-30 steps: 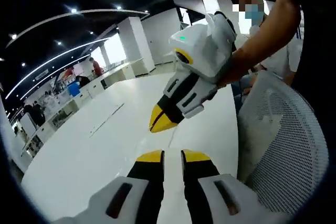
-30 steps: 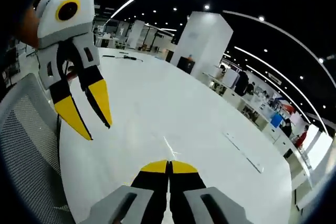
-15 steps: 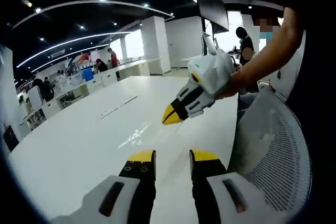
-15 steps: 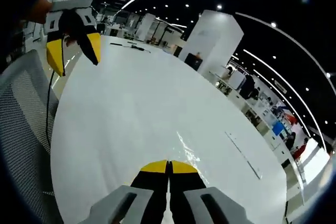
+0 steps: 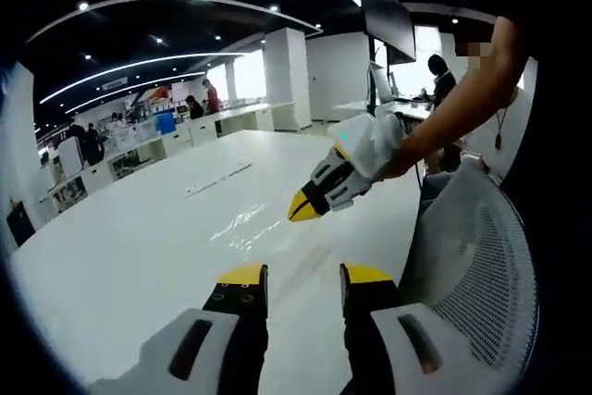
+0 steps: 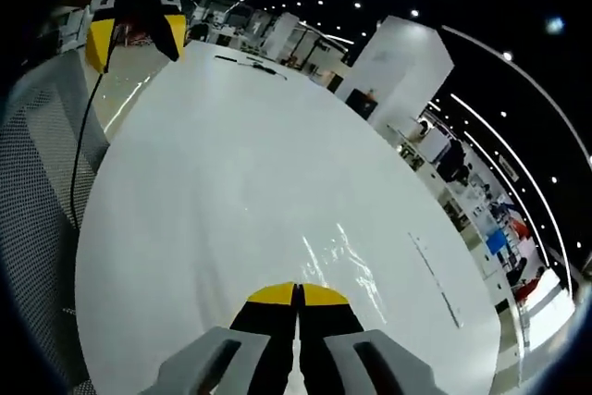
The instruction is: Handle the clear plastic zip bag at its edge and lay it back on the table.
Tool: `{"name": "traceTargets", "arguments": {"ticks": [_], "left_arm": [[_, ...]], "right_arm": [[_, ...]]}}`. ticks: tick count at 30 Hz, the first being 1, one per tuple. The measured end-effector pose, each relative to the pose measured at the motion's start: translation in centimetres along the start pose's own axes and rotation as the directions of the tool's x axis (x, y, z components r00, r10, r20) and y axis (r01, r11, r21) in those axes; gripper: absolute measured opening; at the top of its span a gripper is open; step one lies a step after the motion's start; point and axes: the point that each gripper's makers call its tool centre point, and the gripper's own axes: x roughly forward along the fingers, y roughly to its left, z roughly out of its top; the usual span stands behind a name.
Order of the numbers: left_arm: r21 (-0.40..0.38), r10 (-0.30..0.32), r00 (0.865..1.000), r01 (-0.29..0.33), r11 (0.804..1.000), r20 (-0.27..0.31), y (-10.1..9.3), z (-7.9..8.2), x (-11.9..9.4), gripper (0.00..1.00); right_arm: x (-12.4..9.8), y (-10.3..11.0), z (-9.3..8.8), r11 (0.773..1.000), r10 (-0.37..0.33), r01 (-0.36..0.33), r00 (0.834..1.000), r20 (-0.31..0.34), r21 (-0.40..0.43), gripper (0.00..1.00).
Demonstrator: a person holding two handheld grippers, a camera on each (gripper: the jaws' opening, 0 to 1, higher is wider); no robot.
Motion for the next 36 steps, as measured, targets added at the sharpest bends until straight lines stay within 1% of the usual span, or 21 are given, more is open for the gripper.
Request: {"name": "traceTargets", "arguments": {"ticks": [3,7,10,15,18,22,26,29,31,34,36], "left_arm": [[-0.003,0.007,1.000,-0.007,1.000,-0.004,0.6,-0.7,-0.3,0.30],[-0.012,0.010,1.000,-0.010,1.000,-0.007,1.3,-1.7,-0.7,0.30],[-0.006,0.007,1.000,-0.007,1.000,-0.019,1.5,-2.5,-0.9,0.30],[-0.003,-0.004,1.000,0.004,1.000,-0.019,0.8,-2.4,-0.9,0.31],[-0.006,-0.007,1.000,0.007,1.000,-0.013,0.8,-2.5,-1.1,0.32],[-0.012,-0.005,1.000,0.004,1.000,-0.015,0.8,-2.9,-1.3,0.32],[-0.014,-0.005,1.000,0.004,1.000,-0.020,0.9,-3.5,-1.3,0.32],[-0.013,-0.007,1.000,0.007,1.000,-0.023,0.6,-3.5,-1.2,0.32],[-0.009,-0.009,1.000,0.008,1.000,-0.025,0.5,-3.5,-1.1,0.32],[-0.002,-0.012,0.999,0.011,1.000,-0.031,0.1,-3.4,-1.0,0.32],[-0.001,-0.014,0.999,0.014,1.000,-0.032,-0.2,-3.4,-1.0,0.32]], "right_arm": [[0.2,0.3,-0.2,1.000,0.010,-0.010,1.000,-0.010,-0.028,0.00],[0.9,0.5,-0.5,0.999,0.025,-0.026,1.000,-0.017,-0.026,0.00],[1.3,1.1,-0.9,0.999,0.044,-0.045,0.998,-0.033,-0.026,0.00],[1.7,2.1,-1.2,0.997,0.070,-0.071,0.996,-0.046,-0.015,0.00],[1.7,2.8,-1.5,0.996,0.081,-0.083,0.995,-0.058,-0.021,0.00],[1.8,3.1,-1.8,0.996,0.088,-0.089,0.993,-0.072,-0.010,0.00],[1.9,3.4,-2.1,0.995,0.091,-0.093,0.993,-0.081,-0.022,0.00],[1.8,3.4,-2.5,0.996,0.085,-0.089,0.992,-0.097,-0.028,0.00],[1.7,3.5,-2.4,0.996,0.085,-0.086,0.992,-0.089,-0.015,0.00],[1.6,3.6,-2.4,0.996,0.087,-0.089,0.992,-0.090,-0.016,0.00],[1.4,3.6,-2.4,0.996,0.084,-0.085,0.993,-0.087,-0.014,0.02]]}}
